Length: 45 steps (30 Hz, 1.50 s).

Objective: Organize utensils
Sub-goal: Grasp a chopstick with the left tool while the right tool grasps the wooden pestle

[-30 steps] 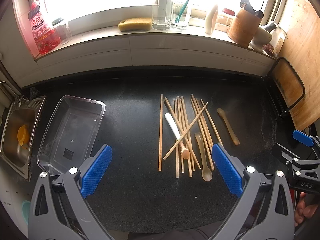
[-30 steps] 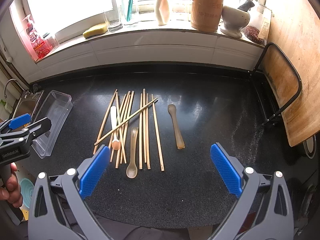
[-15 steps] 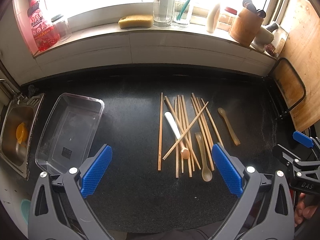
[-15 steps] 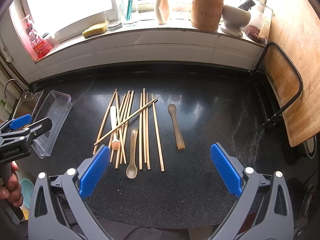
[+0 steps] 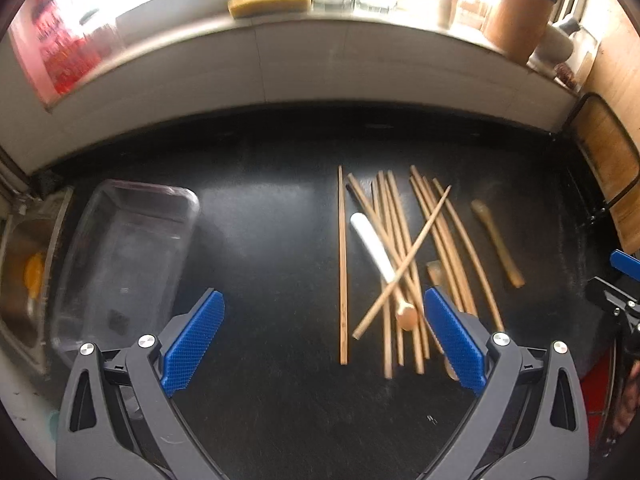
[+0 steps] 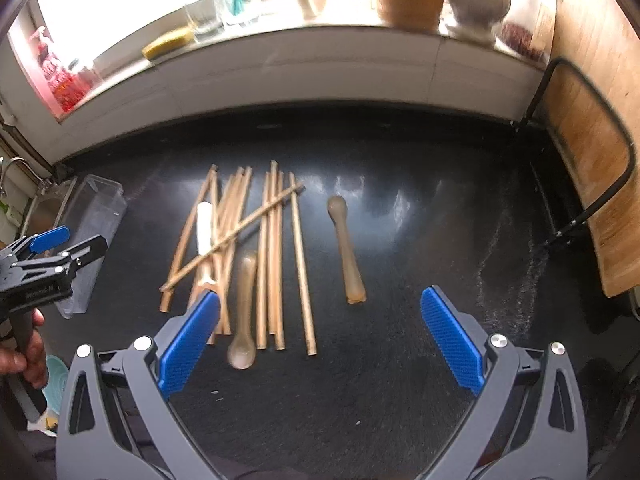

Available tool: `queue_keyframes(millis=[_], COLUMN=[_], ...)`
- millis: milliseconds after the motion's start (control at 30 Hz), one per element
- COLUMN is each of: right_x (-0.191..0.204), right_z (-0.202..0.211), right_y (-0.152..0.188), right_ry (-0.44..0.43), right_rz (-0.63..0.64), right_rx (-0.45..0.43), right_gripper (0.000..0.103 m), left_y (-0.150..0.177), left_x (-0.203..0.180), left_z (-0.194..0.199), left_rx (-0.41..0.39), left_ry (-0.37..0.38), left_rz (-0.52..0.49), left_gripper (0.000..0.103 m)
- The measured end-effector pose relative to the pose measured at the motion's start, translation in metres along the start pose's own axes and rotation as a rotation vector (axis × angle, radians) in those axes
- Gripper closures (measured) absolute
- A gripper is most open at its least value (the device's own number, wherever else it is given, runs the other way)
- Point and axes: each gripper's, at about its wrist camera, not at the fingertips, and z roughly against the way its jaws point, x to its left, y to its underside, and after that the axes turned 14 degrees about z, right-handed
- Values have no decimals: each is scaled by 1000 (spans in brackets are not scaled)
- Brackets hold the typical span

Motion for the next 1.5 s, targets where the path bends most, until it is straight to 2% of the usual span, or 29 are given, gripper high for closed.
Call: queue_keyframes(millis=[100, 167, 233, 367, 467, 600, 800, 1000, 1133, 1367, 1400, 1467, 1500], right_x=[-7, -12, -17, -28, -37, -46, -51, -50, -47, -43, -42, -37, -33], right_z=[-28, -52, -72, -114, -137, -158, -169, -175, -176, -171, -171, -167, -164], right_y=[5, 10, 14, 19, 19, 18, 3, -15, -14, -9, -9, -11, -13], right_ry=[17, 26, 28, 19, 31, 20, 2, -1, 0, -4, -6, -18, -24], right_rz=[28, 51, 55, 66, 73, 69, 100, 117, 112, 114, 116, 143, 158], right_rx=[23, 51, 75, 129, 156, 176, 115, 107, 97, 90, 88, 74, 64], right_gripper=[5, 5, 5, 5, 5, 5, 5, 5, 5, 6, 10, 27, 45], left_y=[0, 0, 0, -3, -6, -8, -11, -10, 5, 8, 8, 9, 9], left_x=[7, 7, 5, 14, 18, 12, 1, -4, -5, 0, -2, -5, -9], left_z=[-35, -62, -86, -124, -139, -143, -145, -143, -141, -139, -136, -128, -125], left_rx=[10, 4, 30, 93, 104, 63, -23, -56, -78, -67, -67, -85, -88], left_ry=[24, -12, -46, -37, -47, -29, 5, -3, 7, -2, 0, 10, 14], left_rz=[-2, -45, -86, -47, -50, -101, -123, -87, -87, -72, -76, -104, -120], left_gripper=[5, 6, 6, 6, 6, 5, 5, 5, 5, 7, 17, 55, 75])
